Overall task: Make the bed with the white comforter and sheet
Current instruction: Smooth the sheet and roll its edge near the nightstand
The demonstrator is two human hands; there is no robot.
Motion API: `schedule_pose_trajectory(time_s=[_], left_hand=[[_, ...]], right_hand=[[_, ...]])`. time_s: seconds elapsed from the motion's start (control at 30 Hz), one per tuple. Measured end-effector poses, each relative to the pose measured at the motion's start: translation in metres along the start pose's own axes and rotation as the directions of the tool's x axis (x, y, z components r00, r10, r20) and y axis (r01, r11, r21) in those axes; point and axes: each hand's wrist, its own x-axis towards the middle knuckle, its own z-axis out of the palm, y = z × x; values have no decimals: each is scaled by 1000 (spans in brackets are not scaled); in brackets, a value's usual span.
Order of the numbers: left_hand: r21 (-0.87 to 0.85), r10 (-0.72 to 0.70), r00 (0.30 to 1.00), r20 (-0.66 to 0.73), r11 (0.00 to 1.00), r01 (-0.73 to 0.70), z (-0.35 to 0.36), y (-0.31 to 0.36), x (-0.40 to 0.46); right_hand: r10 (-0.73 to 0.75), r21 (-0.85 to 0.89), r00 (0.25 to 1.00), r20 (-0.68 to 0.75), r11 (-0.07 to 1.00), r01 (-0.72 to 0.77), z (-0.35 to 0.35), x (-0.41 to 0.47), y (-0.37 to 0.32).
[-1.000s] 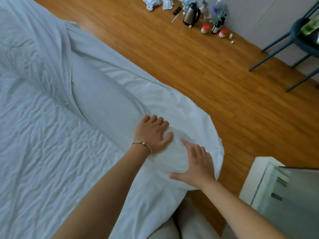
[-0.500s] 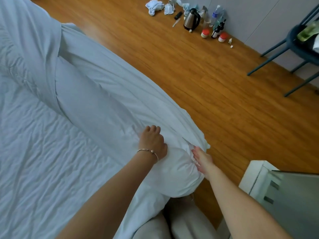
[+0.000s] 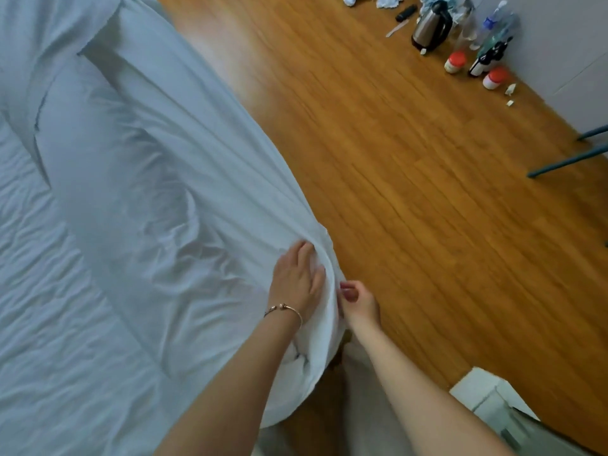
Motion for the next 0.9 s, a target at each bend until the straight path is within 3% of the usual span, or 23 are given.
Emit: schedule_pose_trajectory(time_s=[0.07, 0.27, 0.33, 0.43, 0.47, 0.53, 0.6, 0.67, 0.77, 0.9], left_hand=[[-61, -52, 987, -151, 997, 44, 15, 2, 4], [-107, -215, 974, -68, 972, 207, 33, -1, -1], [-135, -225, 968, -111, 968, 209, 33, 3, 2], [-1, -19, 961, -277, 1000, 19, 33, 17, 14], [93, 69, 964, -255, 995, -47, 34, 20, 23], [249, 99, 994, -40, 965, -86, 35, 23, 40], [319, 30, 991, 129, 945, -70, 40, 13, 53], [268, 41, 983, 178, 959, -88, 44, 0, 57], [183, 107, 992, 72, 976, -118, 48, -9, 54], [353, 166, 986, -21, 924, -148, 67, -14, 53]], right_hand=[[-31, 13, 999, 27, 999, 30, 0, 7, 8], [1, -66, 987, 160, 998, 10, -6, 20, 25], [99, 54, 981, 170, 993, -109, -15, 27, 28], [234, 357, 933, 272, 876, -324, -27, 40, 46], [222, 439, 922, 318, 827, -351, -29, 47, 54], [175, 513, 899, 402, 770, -379, -29, 56, 58], [196, 501, 902, 386, 776, -383, -24, 62, 54], [276, 514, 913, 301, 760, -399, -15, 71, 59], [359, 529, 913, 193, 745, -405, -5, 84, 67], [374, 504, 923, 90, 782, -366, 16, 101, 70]])
